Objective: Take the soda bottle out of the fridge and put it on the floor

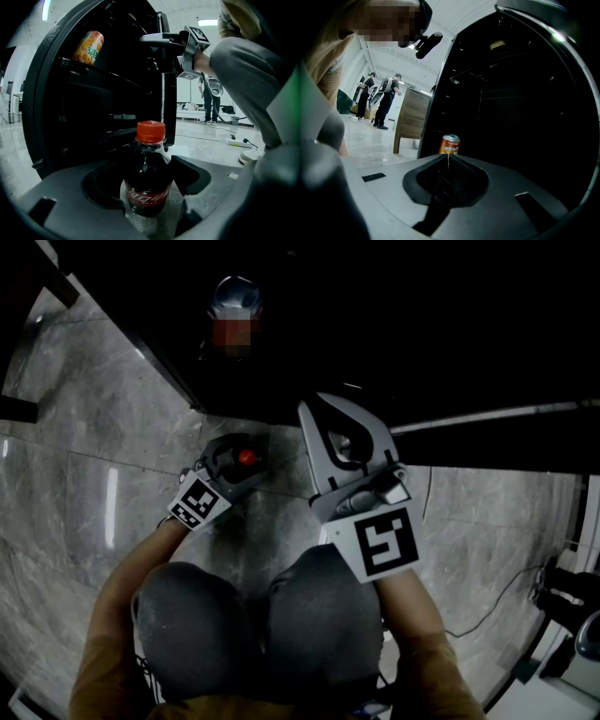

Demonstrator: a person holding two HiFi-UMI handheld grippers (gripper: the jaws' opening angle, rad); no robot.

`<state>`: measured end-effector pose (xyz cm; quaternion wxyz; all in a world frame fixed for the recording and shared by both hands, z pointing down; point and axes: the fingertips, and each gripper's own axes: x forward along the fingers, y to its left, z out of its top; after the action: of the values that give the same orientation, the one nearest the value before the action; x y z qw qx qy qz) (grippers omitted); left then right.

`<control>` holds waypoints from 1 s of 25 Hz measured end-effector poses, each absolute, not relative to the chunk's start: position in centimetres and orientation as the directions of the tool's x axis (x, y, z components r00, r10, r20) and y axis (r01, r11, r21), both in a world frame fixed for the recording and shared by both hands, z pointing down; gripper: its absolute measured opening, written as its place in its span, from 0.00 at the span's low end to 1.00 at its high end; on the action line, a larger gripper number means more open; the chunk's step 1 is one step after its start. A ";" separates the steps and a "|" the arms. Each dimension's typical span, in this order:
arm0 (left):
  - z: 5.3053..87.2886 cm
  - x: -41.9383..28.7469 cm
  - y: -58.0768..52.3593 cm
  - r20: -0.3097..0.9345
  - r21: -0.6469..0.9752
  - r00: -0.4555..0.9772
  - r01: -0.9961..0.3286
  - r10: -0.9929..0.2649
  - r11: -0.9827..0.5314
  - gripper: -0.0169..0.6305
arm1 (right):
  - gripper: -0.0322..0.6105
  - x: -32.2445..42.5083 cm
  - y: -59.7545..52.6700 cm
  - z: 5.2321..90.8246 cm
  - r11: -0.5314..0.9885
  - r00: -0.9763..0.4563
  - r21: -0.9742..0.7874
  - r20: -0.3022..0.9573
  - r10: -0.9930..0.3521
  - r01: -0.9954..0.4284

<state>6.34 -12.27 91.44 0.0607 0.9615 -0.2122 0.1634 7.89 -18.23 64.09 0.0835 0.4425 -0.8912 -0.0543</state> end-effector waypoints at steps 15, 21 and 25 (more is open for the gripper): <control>84.2 6.3 -11.8 0.252 -0.049 0.893 -0.373 -0.373 -0.926 0.48 | 0.05 6.7 -18.3 63.7 0.623 -0.621 0.143 0.063 -0.781 -0.769; 80.8 5.3 -12.5 0.190 -0.064 0.896 -0.396 -0.401 -0.916 0.44 | 0.05 6.4 -18.5 63.8 0.625 -0.623 0.134 0.061 -0.780 -0.769; 79.3 4.3 -13.6 0.156 -0.046 0.881 -0.445 -0.446 -0.895 0.34 | 0.05 6.3 -18.6 63.8 0.627 -0.625 0.127 0.062 -0.778 -0.769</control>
<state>4.34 -13.56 79.27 -0.0042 0.9699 -0.2295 0.0813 6.26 -18.57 63.85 0.0554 0.4296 -0.9002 -0.0441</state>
